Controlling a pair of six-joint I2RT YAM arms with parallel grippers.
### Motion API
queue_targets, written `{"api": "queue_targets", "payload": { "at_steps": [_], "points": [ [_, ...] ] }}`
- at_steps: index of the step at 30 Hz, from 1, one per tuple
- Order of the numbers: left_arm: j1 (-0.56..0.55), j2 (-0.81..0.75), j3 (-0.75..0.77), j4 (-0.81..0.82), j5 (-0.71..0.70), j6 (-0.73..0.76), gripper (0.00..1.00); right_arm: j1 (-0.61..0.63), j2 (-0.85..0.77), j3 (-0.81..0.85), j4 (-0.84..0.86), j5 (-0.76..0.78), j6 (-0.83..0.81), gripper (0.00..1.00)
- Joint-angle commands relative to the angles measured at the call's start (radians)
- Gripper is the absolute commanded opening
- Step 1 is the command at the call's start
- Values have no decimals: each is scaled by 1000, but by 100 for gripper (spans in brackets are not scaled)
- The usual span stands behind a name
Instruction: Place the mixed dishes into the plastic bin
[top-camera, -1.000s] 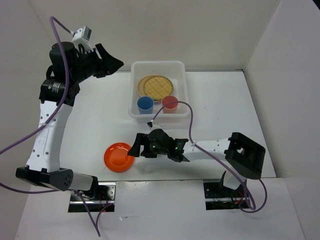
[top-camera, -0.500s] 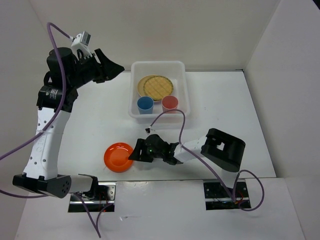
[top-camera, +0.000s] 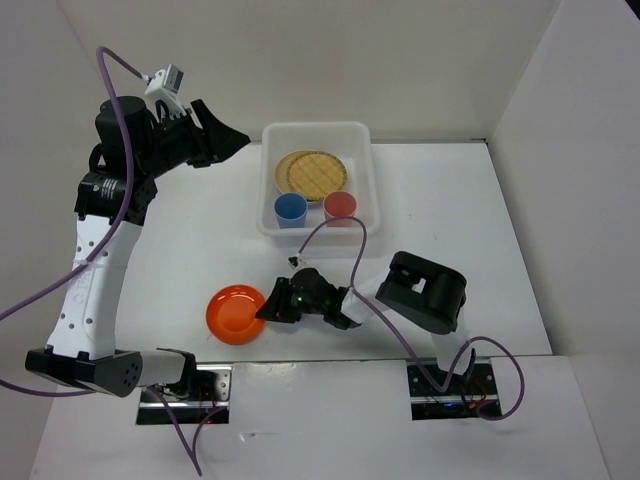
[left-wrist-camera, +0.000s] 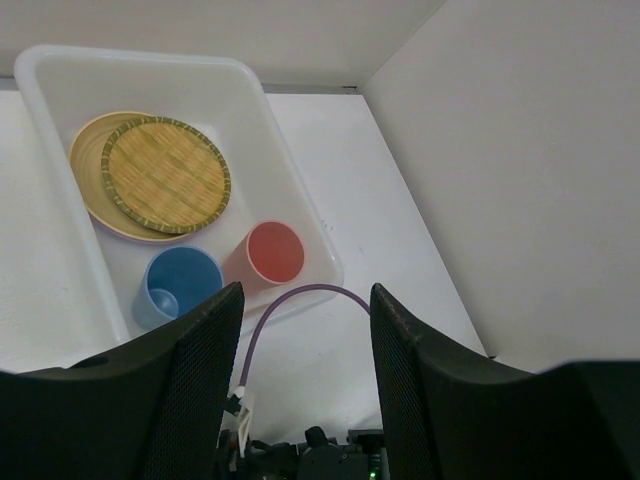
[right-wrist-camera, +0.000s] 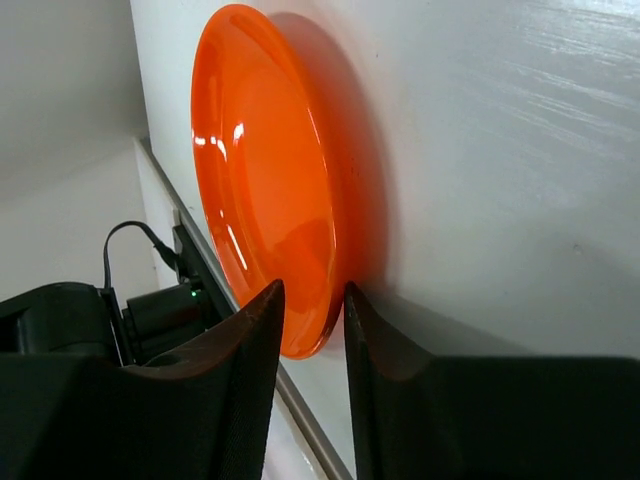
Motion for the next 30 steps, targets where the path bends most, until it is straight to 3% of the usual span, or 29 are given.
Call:
{"api": "queue_targets", "payload": {
  "at_steps": [1,4,9,20,30],
  "points": [
    [6,-17,-2,37,21,-11,61,-9,35,-7,62,-19,37,35],
    [6,-17,-2,37,21,-11,61,-9,54,-7,87,-30,60,29],
    [6,-8,7,37,21,-11,61,-19,45,-7,53,-19,51,0],
    [6,10,55,-1,21,-1,61,75,-181,42,-229,147,-57,0],
    [15,7,73,-1,21,-3,61,68,-616,193,-640,387,-242,0]
  ]
}}
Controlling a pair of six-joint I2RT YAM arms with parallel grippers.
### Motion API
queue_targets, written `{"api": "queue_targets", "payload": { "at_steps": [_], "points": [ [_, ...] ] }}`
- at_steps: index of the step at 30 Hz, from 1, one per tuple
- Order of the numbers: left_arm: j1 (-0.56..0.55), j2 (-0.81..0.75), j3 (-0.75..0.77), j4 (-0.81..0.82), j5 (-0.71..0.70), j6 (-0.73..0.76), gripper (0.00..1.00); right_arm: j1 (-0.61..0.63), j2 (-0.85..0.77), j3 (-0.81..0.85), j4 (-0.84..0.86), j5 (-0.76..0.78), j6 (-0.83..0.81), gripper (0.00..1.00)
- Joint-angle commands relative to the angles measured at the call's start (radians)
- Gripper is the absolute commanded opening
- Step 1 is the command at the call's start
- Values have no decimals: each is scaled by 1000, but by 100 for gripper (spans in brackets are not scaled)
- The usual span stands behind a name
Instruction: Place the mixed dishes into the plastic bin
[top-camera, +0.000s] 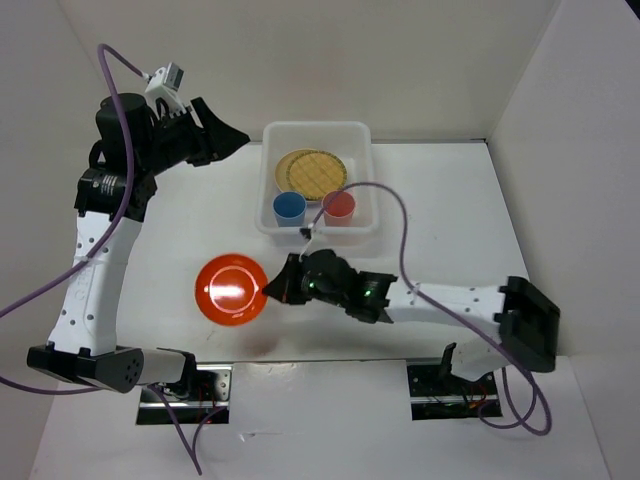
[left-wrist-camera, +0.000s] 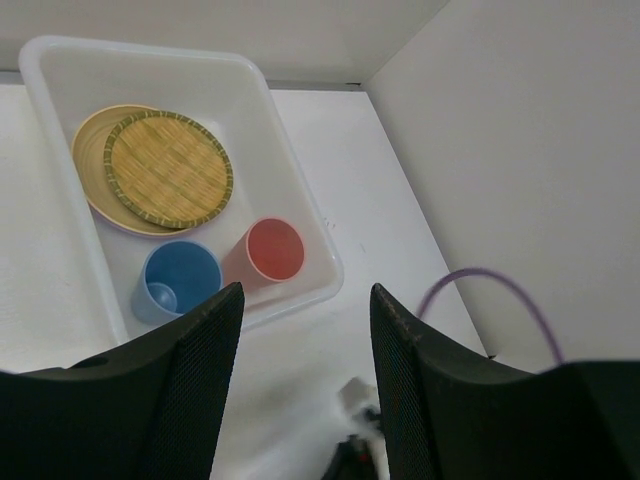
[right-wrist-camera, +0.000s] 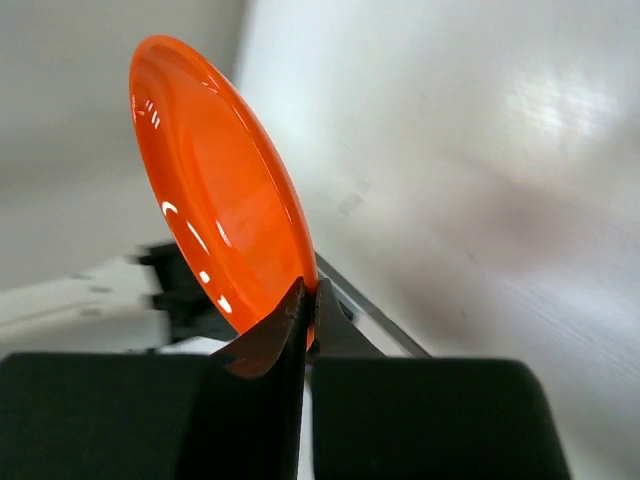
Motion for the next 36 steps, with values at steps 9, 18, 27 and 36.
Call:
{"api": "queue_targets", "payload": {
  "at_steps": [9,18,27,36],
  "points": [
    [13,-51,77,43,1,-23,61,-591,-174,287,-134,-81,-217,0],
    [13,-94,77,23,13,-23,61,-836,383,758,-283,-276,-323,0],
    [22,-103,40,12,24,-14,61,-846,636,939,-388,-290,-369,0],
    [22,-103,12,30,33,-14,61,-846,716,996,-464,-244,-425,25]
  ]
}}
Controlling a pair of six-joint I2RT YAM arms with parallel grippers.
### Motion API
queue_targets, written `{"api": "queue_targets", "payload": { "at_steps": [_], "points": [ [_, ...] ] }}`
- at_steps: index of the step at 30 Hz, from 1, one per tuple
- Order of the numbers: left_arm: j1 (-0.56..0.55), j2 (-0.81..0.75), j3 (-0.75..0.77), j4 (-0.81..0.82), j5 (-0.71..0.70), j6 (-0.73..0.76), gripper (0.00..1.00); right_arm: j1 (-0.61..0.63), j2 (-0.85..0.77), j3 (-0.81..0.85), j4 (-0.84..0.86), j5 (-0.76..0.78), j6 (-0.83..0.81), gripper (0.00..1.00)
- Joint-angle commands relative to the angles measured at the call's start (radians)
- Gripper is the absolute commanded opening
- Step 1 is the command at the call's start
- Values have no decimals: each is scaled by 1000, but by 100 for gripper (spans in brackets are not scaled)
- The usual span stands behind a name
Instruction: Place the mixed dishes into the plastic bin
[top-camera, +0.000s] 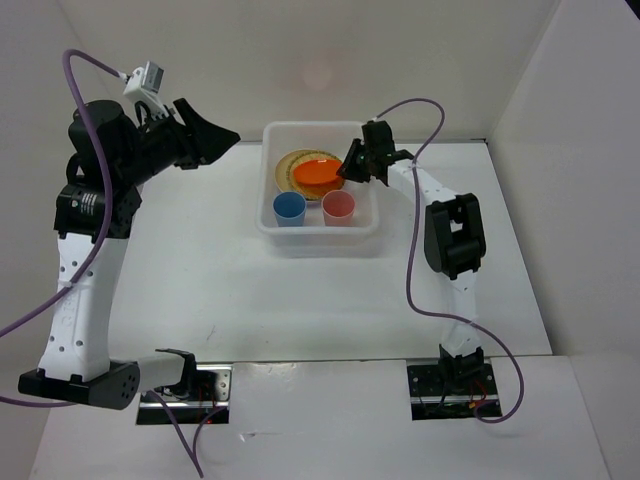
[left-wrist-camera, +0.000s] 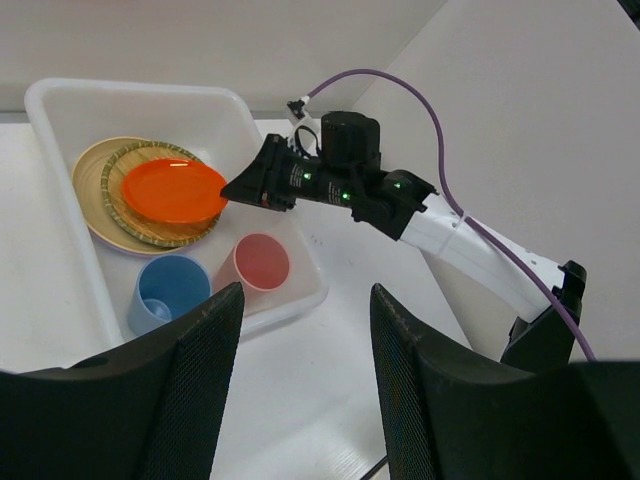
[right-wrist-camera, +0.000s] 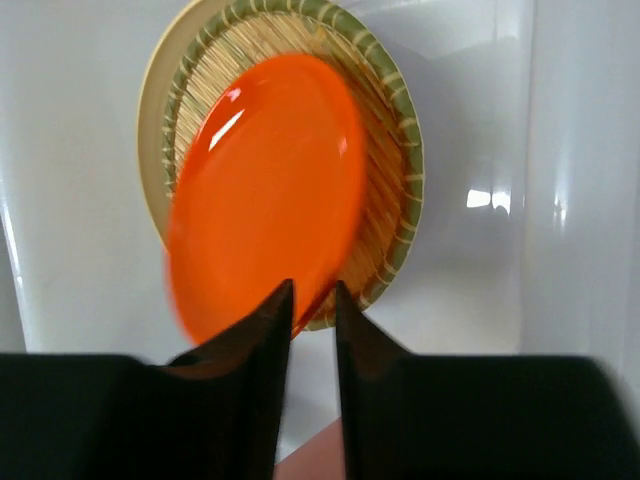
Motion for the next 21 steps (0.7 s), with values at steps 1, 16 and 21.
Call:
{"api": "queue_targets", "payload": {
  "at_steps": [1,16,21],
  "points": [
    [6,-19,-7,35,25,-8,61,6,0,55,-6,14,-36,31],
    [6,-31,-16,35,25,10,61,35,-390,152,-154,82,-142,100],
    [6,-66,-16,48,35,11,61,20,-697,-25,-166,116,-142,100]
  ]
}}
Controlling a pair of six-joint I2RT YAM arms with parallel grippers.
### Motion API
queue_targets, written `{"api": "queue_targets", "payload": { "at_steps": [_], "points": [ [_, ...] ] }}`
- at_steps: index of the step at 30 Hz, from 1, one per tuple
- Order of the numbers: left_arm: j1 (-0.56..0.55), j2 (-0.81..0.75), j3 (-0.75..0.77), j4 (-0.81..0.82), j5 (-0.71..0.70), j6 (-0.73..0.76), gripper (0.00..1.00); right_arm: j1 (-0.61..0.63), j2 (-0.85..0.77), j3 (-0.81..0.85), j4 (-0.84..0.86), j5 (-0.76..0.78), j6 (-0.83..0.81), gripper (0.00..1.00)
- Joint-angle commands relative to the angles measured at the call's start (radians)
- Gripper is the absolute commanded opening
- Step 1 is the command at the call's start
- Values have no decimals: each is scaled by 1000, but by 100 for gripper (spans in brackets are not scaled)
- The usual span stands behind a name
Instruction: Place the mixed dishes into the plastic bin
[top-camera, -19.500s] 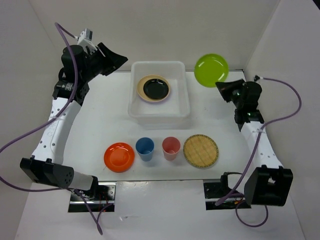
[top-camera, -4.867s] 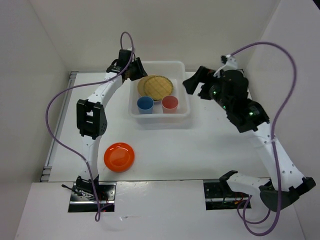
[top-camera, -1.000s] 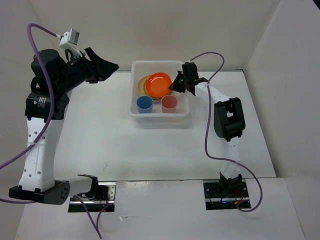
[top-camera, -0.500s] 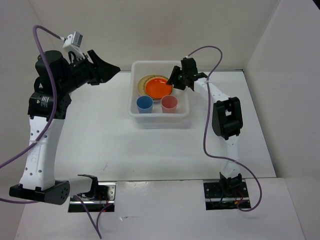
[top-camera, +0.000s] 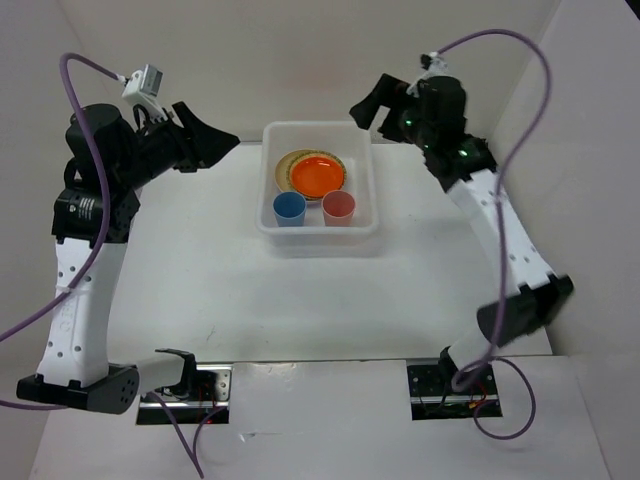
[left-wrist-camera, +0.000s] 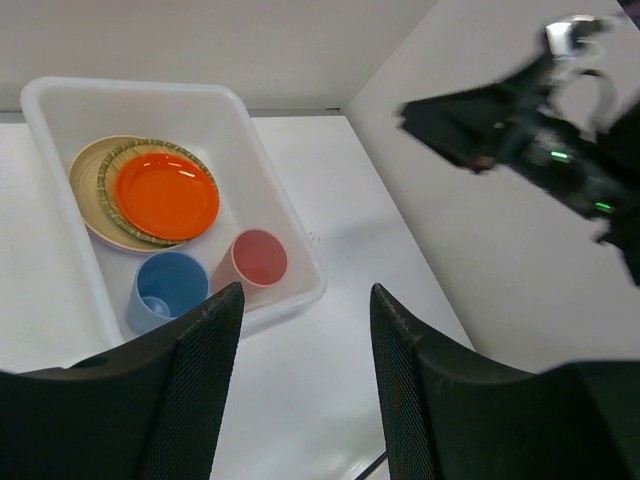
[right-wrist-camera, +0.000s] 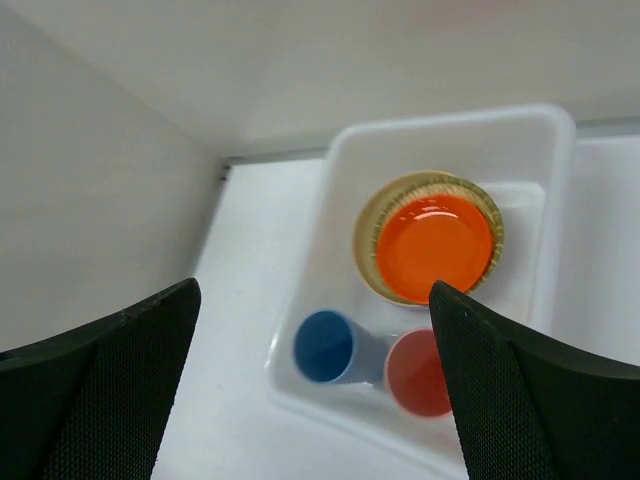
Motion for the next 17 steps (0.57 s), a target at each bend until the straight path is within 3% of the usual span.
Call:
{"api": "queue_targets", "payload": {
  "at_steps": [1,3,8,12,17],
  "points": [
    [5,-53,4,48,26,17,61,-19,-230,-103,-34,-28,-21,100],
    [5,-53,14,32,13,33,61,-48,-310,-211,-48,-67,-53,100],
    [5,-62,-18,41,22,33,61,-49,-593,-418,-7,47,-42,100],
    [5,-44,-27,54,58,22,61,-49,-702,-513,7,94,-30,100],
    [5,-44,-27,63,58,11,61,-49,-714,-564,18,74,-62,100]
  ]
}}
